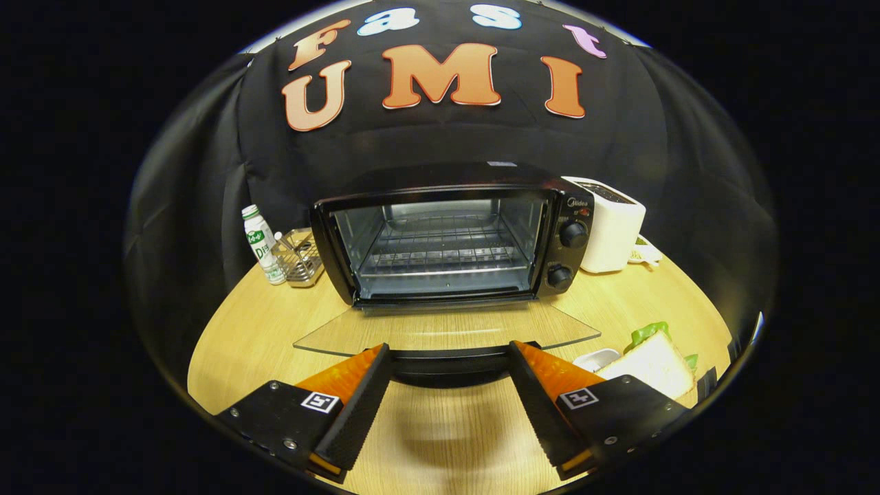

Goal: Open the toaster oven, put the food inside, and close the toaster oven door.

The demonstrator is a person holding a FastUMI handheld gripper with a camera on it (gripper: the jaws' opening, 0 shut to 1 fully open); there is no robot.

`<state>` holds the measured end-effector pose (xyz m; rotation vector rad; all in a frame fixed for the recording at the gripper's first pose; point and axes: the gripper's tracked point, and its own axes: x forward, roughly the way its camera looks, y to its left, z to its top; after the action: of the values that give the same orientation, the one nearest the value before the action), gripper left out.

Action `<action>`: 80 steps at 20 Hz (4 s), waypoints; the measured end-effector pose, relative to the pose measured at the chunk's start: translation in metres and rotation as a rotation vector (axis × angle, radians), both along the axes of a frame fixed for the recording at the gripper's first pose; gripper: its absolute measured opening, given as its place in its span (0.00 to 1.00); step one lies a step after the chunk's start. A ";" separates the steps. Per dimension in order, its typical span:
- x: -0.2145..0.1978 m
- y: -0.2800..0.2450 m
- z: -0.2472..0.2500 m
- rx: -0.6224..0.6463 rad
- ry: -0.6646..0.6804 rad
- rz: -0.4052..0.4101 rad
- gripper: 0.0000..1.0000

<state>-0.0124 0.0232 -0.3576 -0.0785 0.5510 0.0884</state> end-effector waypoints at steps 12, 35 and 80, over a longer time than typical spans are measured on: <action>-0.025 -0.011 -0.061 0.025 0.109 -0.036 1.00; -0.011 -0.163 0.066 0.130 0.273 0.062 0.99; -0.007 -0.100 0.106 0.773 0.382 0.053 0.28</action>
<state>-0.0197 -0.0772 -0.2512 0.6899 0.8630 0.3669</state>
